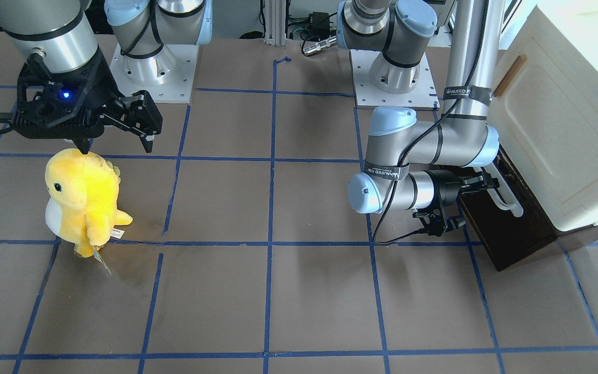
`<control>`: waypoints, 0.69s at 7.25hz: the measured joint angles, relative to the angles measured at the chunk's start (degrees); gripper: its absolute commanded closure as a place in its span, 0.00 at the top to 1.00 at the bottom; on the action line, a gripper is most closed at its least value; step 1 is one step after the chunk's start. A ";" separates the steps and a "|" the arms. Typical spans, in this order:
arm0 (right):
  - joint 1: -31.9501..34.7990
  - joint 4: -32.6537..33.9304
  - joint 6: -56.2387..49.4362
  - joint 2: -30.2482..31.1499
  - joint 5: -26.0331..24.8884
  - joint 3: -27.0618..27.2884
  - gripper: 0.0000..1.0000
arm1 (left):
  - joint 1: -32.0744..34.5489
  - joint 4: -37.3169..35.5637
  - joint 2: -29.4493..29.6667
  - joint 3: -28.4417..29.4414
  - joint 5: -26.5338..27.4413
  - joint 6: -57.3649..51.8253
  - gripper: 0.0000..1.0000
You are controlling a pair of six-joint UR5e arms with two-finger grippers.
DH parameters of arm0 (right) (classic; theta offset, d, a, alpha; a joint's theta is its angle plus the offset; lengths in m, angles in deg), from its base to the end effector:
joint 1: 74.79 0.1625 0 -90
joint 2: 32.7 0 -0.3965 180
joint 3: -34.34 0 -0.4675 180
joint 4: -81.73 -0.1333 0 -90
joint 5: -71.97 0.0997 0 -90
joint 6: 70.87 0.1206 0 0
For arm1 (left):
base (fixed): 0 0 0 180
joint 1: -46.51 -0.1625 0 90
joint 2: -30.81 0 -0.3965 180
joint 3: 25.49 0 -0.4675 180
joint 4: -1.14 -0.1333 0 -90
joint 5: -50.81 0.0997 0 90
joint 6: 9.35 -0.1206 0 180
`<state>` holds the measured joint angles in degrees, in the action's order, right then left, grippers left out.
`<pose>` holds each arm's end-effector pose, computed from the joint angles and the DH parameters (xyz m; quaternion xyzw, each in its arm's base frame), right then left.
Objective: Pull drawer sideways
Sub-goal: 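Close the left gripper on the white bar handle, then pull the handle with the left gripper, sliding the drawer outward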
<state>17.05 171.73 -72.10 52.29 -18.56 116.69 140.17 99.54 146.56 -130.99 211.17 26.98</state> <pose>0.1516 -0.6022 0.4631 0.0267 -0.9994 0.0231 0.0045 -0.0553 -0.5550 0.1092 0.0235 0.7799 0.1437 0.6087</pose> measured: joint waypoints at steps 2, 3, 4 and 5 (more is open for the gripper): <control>0.00 0.00 -0.03 0.00 0.00 0.00 1.00 | 0.23 0.03 -0.01 0.29 -0.12 -0.05 0.27; 0.00 0.00 -0.04 0.00 0.00 0.00 1.00 | 0.41 0.02 0.01 0.37 -0.14 -0.11 0.26; 0.00 0.00 -0.04 0.00 0.00 0.00 1.00 | 0.74 -0.03 0.06 0.42 -0.16 -0.14 0.26; 0.00 0.00 -0.02 0.00 0.00 0.00 1.00 | 1.10 -0.04 0.11 0.47 -0.21 -0.14 0.26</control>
<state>17.05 171.73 -72.12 52.29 -18.56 116.69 141.28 99.50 146.66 -130.51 210.96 26.85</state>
